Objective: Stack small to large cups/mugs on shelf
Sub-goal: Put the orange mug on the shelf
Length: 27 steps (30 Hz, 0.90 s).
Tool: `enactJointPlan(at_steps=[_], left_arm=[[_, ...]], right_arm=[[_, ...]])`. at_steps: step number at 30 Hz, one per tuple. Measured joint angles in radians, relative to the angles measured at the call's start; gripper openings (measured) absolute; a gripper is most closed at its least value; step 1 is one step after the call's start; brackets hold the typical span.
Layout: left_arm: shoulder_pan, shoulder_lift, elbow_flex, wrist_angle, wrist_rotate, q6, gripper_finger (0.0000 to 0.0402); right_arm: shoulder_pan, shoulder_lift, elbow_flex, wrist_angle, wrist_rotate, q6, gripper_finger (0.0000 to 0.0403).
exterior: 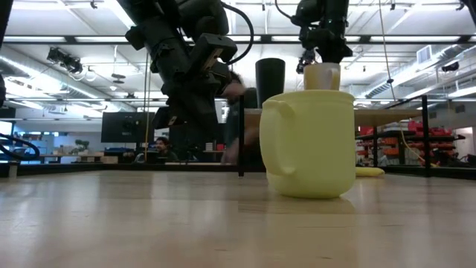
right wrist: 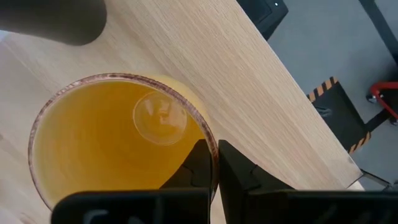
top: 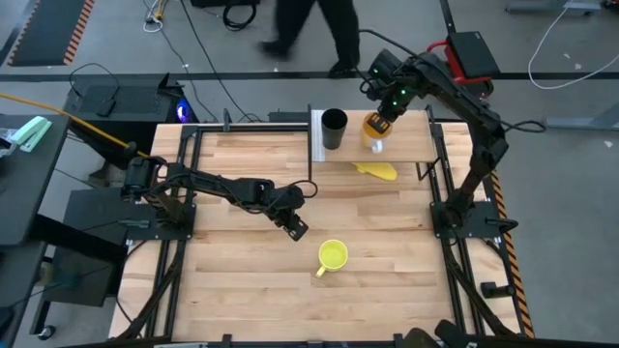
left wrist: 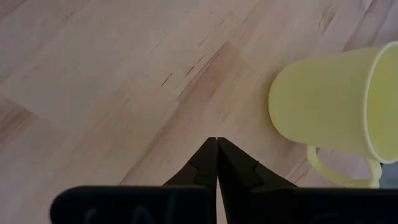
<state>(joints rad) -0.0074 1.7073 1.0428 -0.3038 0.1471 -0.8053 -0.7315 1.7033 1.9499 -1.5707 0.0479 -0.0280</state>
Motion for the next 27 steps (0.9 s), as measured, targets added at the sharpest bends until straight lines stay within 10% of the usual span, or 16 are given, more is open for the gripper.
enactJointPlan(at_steps=[27], left_arm=[[-0.001, 0.000, 0.000, 0.000, 0.000, 0.002, 0.0024]], right_arm=[[-0.006, 0.034, 0.000, 0.000, 0.003, 0.011, 0.0021]])
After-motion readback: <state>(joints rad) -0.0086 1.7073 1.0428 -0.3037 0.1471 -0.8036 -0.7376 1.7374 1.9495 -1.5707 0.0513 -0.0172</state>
